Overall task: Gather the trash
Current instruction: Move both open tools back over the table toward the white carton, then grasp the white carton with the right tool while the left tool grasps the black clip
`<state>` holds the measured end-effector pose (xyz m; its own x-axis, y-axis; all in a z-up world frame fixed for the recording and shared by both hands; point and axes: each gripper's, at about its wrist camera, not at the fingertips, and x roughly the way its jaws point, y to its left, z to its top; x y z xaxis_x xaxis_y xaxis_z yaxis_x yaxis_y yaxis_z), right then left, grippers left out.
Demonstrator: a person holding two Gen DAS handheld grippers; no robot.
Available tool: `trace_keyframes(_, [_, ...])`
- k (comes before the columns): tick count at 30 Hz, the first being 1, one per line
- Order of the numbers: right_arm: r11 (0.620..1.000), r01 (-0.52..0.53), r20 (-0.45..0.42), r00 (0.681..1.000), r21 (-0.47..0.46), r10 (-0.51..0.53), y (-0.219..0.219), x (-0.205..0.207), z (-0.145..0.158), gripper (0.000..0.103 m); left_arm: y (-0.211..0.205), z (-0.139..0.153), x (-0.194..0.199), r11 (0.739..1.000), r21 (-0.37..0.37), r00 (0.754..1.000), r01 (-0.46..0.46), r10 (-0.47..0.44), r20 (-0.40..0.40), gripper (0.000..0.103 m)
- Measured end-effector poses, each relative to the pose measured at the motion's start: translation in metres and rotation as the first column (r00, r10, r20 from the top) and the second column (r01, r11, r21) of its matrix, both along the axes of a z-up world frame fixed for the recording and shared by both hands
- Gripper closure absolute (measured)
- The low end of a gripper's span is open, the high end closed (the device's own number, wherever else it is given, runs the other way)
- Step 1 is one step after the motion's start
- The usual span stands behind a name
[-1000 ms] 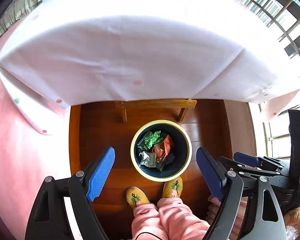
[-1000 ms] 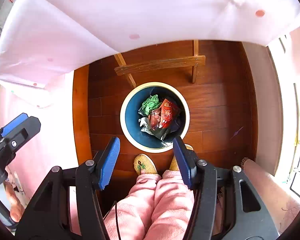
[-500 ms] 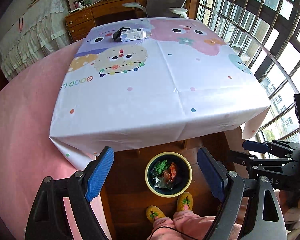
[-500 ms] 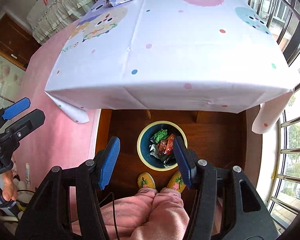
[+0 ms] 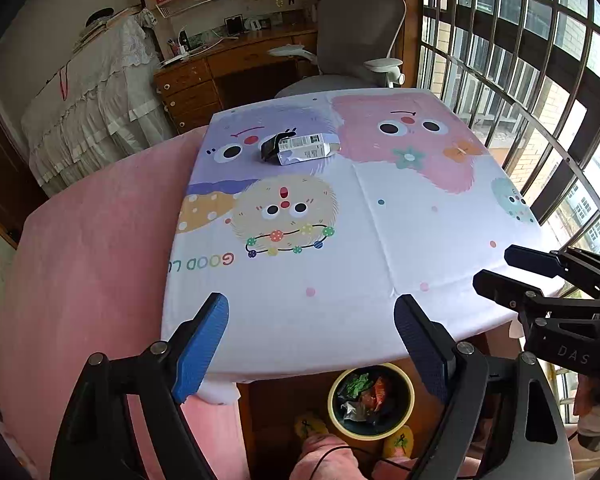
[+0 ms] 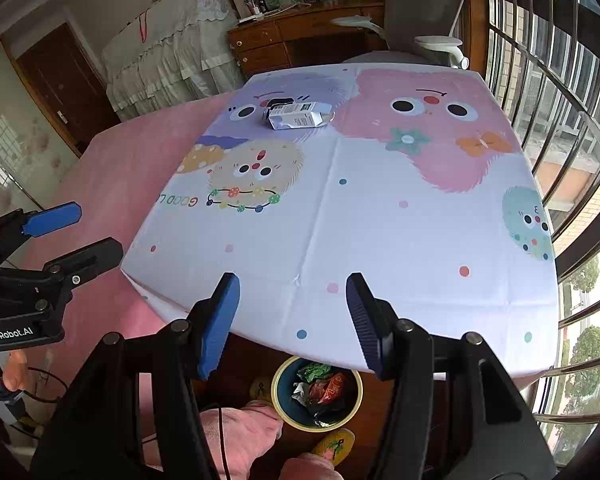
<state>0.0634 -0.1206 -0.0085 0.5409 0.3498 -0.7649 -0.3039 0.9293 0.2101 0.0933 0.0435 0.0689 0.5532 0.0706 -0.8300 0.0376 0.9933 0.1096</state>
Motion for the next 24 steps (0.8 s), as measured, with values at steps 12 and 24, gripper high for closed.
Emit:
trace_keyframes(12, [0.967, -0.123, 0.109, 0.983, -0.224, 0.150, 0.108, 0.201, 0.013, 0.038, 0.094, -0.009, 0.191, 0.995, -0.059, 0.996, 0.084, -0.084, 0.005, 0.016])
trace_keyframes(24, [0.785, -0.353, -0.033, 0.919, -0.509, 0.392, 0.186, 0.372, -0.108, 0.038, 0.142, -0.116, 0.350, 0.970, -0.175, 0.969, 0.169, -0.196, -0.150, 0.016])
